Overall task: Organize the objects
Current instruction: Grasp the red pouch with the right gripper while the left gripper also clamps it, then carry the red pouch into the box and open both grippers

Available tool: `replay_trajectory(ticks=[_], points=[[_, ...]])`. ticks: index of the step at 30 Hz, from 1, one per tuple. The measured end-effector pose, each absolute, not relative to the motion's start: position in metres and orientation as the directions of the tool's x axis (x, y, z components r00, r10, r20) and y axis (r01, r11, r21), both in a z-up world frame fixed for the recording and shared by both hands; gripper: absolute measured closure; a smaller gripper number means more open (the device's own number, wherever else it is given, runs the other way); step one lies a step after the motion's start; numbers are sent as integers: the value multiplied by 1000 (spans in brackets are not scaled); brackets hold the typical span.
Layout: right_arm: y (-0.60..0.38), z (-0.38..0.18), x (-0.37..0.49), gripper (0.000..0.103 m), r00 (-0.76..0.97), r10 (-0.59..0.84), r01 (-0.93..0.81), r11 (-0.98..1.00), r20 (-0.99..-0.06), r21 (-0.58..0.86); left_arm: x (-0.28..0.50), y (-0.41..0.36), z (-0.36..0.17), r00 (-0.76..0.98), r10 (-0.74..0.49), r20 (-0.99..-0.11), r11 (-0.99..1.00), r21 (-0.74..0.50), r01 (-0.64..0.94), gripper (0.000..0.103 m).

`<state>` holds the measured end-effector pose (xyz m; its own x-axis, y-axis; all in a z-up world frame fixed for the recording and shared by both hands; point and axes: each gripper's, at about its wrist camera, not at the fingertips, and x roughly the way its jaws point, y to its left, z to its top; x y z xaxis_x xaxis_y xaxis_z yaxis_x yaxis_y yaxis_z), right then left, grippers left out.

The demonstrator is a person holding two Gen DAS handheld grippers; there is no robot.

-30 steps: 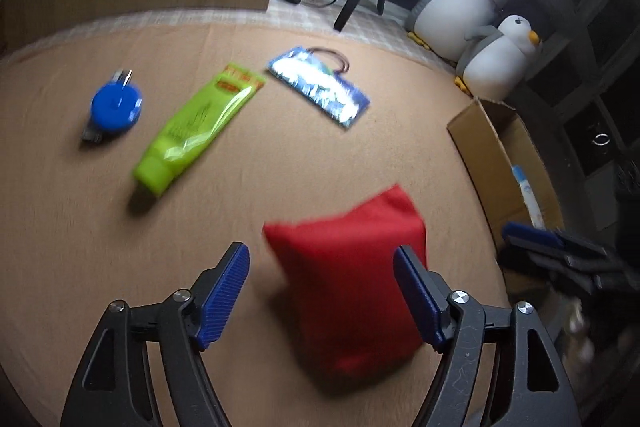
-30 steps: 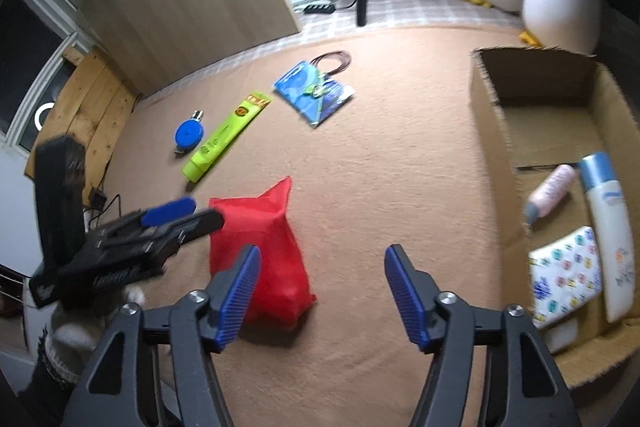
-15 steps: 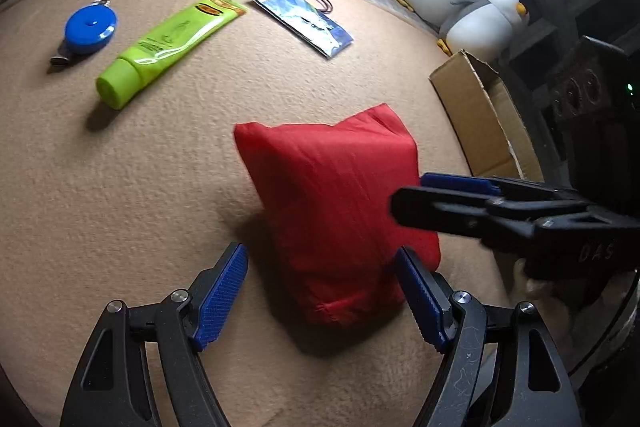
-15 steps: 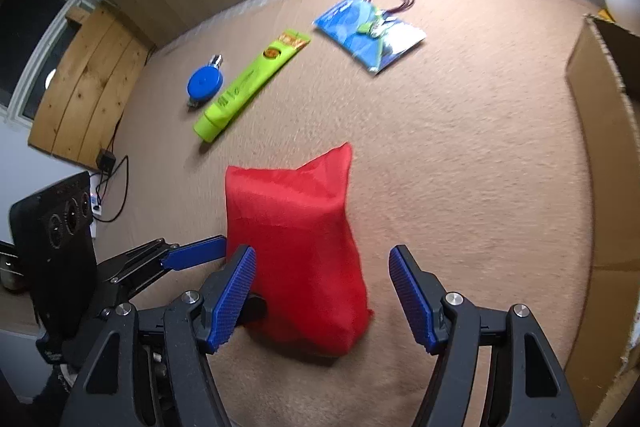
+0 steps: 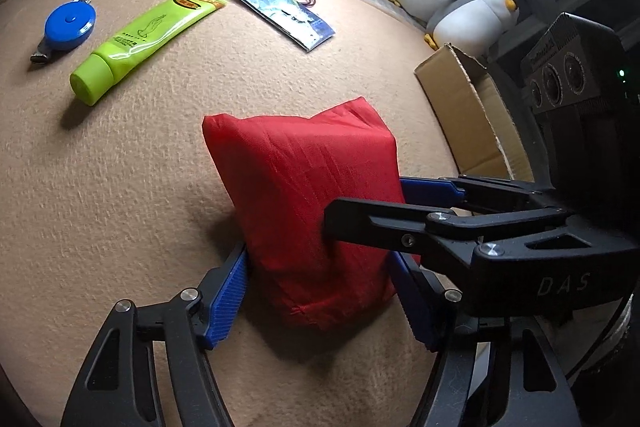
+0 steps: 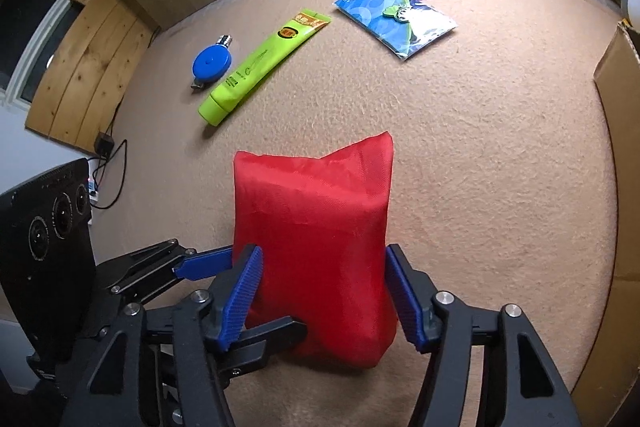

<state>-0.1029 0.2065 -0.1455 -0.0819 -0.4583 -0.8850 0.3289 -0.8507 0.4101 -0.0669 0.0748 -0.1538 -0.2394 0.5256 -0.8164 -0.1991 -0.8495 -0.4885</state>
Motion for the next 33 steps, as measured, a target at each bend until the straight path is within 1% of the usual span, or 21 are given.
replay_trajectory(ticks=[4, 13, 24, 33], points=[[209, -144, -103, 51, -83, -467, 324, -848, -880, 420, -67, 77, -150, -248, 525, -814, -850, -488, -197, 32], [227, -118, -102, 51, -157, -464, 320, -859, -872, 399, -78, 101, -120, -287, 535, -795, -842, -474, -256, 32], [283, -73, -111, 51, -292, -430, 273, -893, -854, 357, -100, 165, -77, -308, 569, -762, -809, -453, -374, 32], [343, -55, -121, 51, -368, -392, 191, -919, -843, 344, -121, 240, -57, -297, 584, -755, -779, -419, -466, 32]])
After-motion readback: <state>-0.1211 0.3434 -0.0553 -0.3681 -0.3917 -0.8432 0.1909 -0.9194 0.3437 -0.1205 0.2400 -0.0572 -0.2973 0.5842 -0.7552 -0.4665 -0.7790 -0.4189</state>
